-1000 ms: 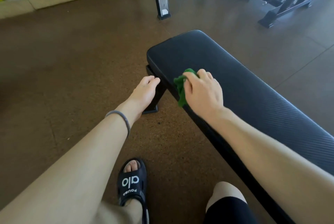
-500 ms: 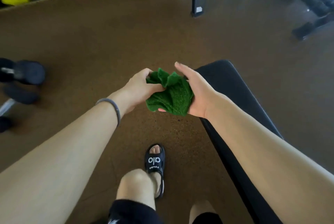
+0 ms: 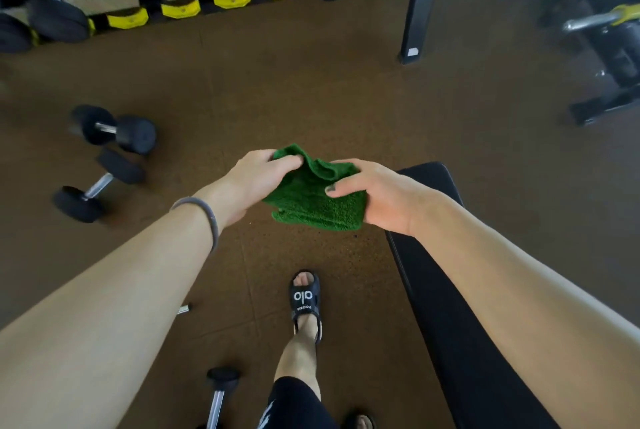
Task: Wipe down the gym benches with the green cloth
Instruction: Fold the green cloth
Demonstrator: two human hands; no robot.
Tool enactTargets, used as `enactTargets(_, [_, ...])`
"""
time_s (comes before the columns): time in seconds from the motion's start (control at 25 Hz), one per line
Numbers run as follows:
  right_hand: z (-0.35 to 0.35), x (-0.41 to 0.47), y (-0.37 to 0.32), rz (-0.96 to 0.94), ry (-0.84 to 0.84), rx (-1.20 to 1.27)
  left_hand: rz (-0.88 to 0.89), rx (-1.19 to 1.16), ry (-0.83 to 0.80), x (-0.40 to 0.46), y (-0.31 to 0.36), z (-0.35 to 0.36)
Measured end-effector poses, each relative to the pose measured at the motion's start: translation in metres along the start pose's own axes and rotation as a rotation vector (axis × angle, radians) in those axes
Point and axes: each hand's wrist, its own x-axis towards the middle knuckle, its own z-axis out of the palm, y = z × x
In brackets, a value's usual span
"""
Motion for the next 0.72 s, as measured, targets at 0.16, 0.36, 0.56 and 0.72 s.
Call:
enactTargets(0.16, [0.035, 0.011, -0.046, 0.081, 0.224, 0.118, -0.123, -0.273, -0.145, -0.007, 0.021, -0.047])
enactTargets(0.36, [0.079, 0.036, -0.098, 0.120, 0.260, 0.174, -0.057, -0.243, -0.032, -0.004, 0.033, -0.109])
enactTargets(0.56, [0.122, 0.068, -0.137, 0.113, 0.178, 0.194, -0.007, -0.200, 0.100, -0.010, 0.046, -0.165])
enactTargets(0.72, [0.144, 0.096, -0.165, 0.122, 0.127, 0.227, -0.220, -0.619, 0.188, 0.004, 0.051, -0.198])
